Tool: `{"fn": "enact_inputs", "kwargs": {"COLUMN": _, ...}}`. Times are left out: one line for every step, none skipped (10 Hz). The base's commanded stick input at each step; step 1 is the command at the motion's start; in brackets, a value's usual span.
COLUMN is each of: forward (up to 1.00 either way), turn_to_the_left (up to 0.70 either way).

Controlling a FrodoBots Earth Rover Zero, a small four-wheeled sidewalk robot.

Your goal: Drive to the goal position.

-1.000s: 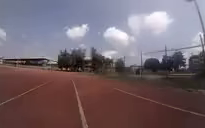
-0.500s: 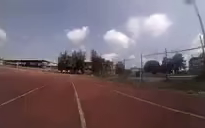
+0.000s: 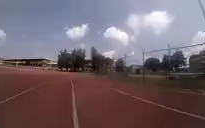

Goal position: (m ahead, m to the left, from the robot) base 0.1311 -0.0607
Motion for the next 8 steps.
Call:
{"fn": "enact_inputs", "kwargs": {"forward": 0.7, "turn_to_the_left": 0.35}}
{"fn": "enact_inputs", "kwargs": {"forward": 0.7, "turn_to_the_left": 0.35}}
{"fn": "enact_inputs", "kwargs": {"forward": 0.7, "turn_to_the_left": 0.35}}
{"fn": "enact_inputs", "kwargs": {"forward": 0.7, "turn_to_the_left": 0.35}}
{"fn": "enact_inputs", "kwargs": {"forward": 0.7, "turn_to_the_left": 0.35}}
{"fn": "enact_inputs", "kwargs": {"forward": 0.7, "turn_to_the_left": 0.35}}
{"fn": "enact_inputs", "kwargs": {"forward": 0.7, "turn_to_the_left": 0.35}}
{"fn": "enact_inputs", "kwargs": {"forward": 0.7, "turn_to_the_left": 0.35}}
